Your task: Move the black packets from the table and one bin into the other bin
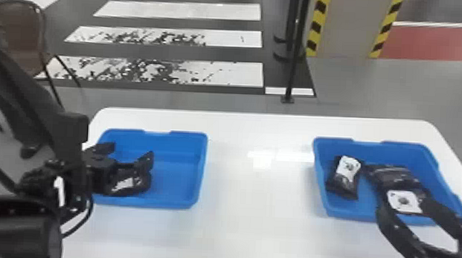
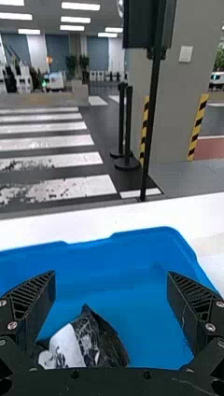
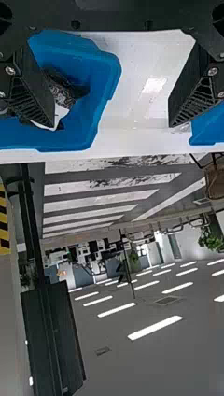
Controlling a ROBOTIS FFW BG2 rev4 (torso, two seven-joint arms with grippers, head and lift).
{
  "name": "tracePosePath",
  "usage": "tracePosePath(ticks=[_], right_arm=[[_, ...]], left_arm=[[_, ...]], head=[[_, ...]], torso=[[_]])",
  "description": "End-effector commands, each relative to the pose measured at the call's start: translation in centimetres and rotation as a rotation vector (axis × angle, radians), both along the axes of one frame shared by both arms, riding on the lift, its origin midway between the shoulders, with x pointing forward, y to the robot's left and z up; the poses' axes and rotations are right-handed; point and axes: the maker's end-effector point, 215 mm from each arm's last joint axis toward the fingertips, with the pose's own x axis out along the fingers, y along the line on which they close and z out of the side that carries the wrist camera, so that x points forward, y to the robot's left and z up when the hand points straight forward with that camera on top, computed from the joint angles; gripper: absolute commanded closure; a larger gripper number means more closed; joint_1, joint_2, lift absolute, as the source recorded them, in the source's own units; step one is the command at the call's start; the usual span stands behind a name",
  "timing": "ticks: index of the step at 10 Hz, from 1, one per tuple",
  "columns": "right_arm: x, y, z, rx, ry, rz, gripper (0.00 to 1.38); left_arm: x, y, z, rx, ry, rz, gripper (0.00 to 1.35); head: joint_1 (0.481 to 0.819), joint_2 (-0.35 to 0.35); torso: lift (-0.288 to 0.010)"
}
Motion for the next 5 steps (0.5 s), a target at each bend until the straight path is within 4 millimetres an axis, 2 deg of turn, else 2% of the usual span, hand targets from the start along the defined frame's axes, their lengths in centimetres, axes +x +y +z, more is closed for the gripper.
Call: tracePosePath(ticks=[1, 3, 5], right_arm=[[0.1, 0.2, 0.1, 0.001, -0.003, 0.006, 0.12], [0.3, 0.9, -0.1, 0.009, -0.001, 0.019, 0.13], [0.5, 2.1, -0.1, 0.019, -0.005, 0.045, 0.13]], left_arm=[[-0.4, 0.4, -1.7, -0.02, 0.061, 0.03, 0.15], [-0.7, 0.6, -2.8, 0.011, 0.102, 0.054, 0.15], [-1.4, 1.6, -4.5, 0.049, 0.175, 0.101, 0.15]], head=[[0.695, 0.067], [0.695, 0.078], [0.695, 0.09]], torso=[[-0.11], [-0.11], [-0.11]])
